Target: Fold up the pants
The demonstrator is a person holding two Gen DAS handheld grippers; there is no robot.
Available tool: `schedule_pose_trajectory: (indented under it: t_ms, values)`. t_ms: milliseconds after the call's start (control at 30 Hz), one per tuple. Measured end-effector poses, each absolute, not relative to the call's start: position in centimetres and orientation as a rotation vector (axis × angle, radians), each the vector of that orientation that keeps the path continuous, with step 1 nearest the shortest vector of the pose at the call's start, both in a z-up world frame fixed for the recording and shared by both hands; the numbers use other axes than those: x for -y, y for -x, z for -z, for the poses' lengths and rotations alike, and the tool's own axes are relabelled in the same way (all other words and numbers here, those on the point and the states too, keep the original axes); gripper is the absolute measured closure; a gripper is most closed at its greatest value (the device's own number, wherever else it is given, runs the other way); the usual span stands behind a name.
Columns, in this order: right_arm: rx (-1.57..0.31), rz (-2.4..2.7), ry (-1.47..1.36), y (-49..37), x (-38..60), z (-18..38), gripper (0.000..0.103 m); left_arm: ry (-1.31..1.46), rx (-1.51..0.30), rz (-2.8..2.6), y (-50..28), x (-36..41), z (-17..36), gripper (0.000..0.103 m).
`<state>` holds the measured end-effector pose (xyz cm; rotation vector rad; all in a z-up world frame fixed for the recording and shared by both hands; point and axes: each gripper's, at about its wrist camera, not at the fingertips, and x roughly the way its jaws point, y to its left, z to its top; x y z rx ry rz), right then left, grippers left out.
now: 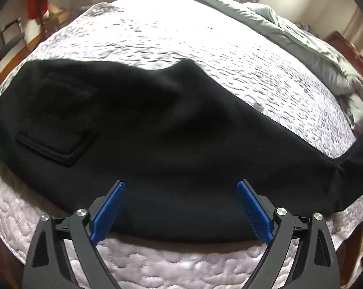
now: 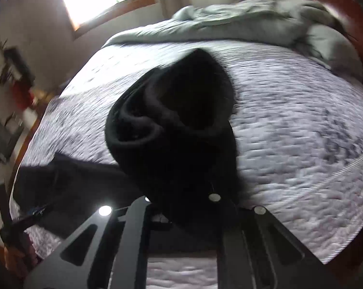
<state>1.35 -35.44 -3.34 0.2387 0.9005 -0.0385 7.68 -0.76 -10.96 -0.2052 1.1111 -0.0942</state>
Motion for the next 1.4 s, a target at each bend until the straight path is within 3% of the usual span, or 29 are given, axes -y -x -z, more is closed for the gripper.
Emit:
schedule_pose_trajectory:
  t_ms: [433, 900, 933, 1033, 1100, 1133, 1400]
  values:
    - [-1.056, -0.2, -0.028, -5.8, 16.5, 8.4, 0.094, 0.305, -1.098, 0.056, -6.6, -4.5, 10.5, 0.009]
    - [-1.107, -0.308, 0.018, -6.0, 11.0, 11.6, 0.092, 0.348, -1.102, 0.067, -6.4, -4.7, 10.5, 0.009]
    - [-1.114, -0.313, 0.03, -6.0, 10.6, 11.7, 0.088, 0.35, -1.103, 0.064, -6.5, -4.9, 10.5, 0.009]
    - [-1.146, -0.354, 0.038, -5.8, 10.0, 12.3, 0.062, 0.365, -1.119, 0.058, -6.6, -5.4, 10.6, 0.009]
    - [-1.17, -0.436, -0.052, -5.2, 10.6, 12.0, 0.03, 0.386, -1.135, 0.064, -6.7, -5.7, 10.8, 0.009]
    - [-1.193, -0.485, -0.117, -4.8, 11.1, 11.7, 0.026, 0.402, -1.145, 0.067, -6.7, -5.8, 10.9, 0.009]
    - [-1.127, -0.437, -0.323, -2.1, 18.9, 8.1, 0.027, 0.463, -1.24, 0.215, -7.6, -2.1, 11.5, 0.009]
